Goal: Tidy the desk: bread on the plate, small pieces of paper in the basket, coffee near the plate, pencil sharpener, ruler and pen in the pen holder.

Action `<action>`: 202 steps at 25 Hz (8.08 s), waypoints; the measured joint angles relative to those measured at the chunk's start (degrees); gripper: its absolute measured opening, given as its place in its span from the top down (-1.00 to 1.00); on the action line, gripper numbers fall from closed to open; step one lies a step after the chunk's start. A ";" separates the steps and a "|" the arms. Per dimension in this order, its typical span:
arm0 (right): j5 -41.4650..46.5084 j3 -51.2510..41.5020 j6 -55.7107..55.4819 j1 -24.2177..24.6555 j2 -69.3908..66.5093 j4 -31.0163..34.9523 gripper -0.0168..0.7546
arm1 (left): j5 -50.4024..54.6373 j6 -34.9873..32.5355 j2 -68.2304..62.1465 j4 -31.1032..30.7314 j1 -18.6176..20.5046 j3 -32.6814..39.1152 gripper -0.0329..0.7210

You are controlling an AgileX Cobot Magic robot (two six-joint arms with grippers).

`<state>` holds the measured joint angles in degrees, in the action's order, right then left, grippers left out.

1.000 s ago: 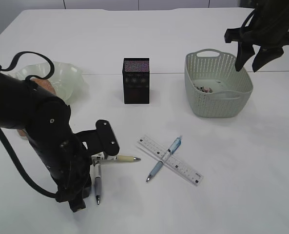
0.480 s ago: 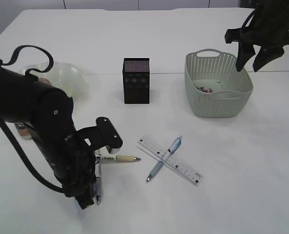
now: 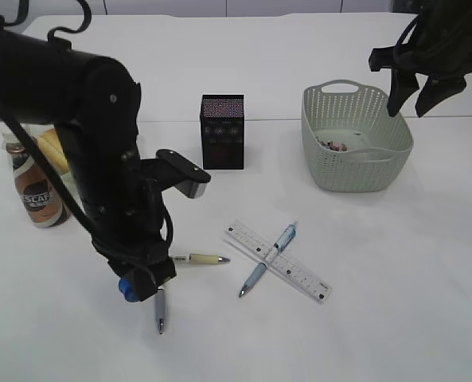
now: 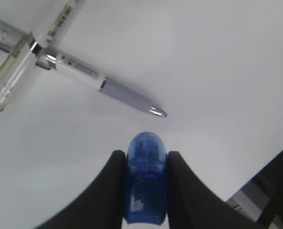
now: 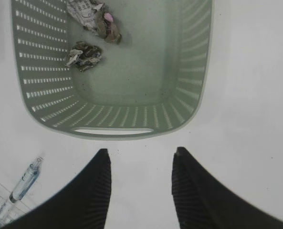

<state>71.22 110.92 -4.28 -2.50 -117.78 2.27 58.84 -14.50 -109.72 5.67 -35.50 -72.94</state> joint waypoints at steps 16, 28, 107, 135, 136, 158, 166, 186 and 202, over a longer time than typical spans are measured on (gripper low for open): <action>0.00 0.00 0.00 0.00 0.00 -2.58 0.15 | -10.18 14.80 -0.09 0.50 3.32 -24.68 0.47; 0.00 -0.04 0.00 0.00 0.00 -6.69 0.15 | -49.20 14.91 -8.77 -5.25 3.32 -24.90 0.47; 0.00 -0.04 0.00 0.00 0.09 -8.96 0.15 | -65.22 14.91 -23.61 -5.36 9.35 -24.90 -0.20; 0.00 -0.04 2.59 0.00 0.09 1.69 0.13 | -19.29 14.91 -0.19 -8.48 9.35 -24.90 -0.06; 0.00 -0.04 3.57 0.00 0.09 2.88 0.13 | -18.64 14.91 1.03 -8.92 9.35 -24.90 -0.05; -13.82 -29.03 28.84 -18.86 4.36 8.75 0.13 | -3.68 14.91 10.85 -14.95 9.35 -24.90 -0.04; -19.55 -30.51 31.86 -19.24 4.36 16.37 0.13 | -1.22 14.91 11.18 -17.24 9.35 -24.90 -0.04; -21.79 -30.51 32.67 -19.24 1.55 16.95 -0.25 | -0.43 14.91 11.18 -18.60 9.35 -24.90 -0.04; -22.69 -30.51 40.83 -19.24 -3.04 17.48 -0.26 | -0.22 14.91 11.18 -19.19 9.35 -24.90 -0.04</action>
<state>48.52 80.42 36.55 -21.74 -120.82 19.75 58.63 0.40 -98.54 -13.52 -26.15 -97.84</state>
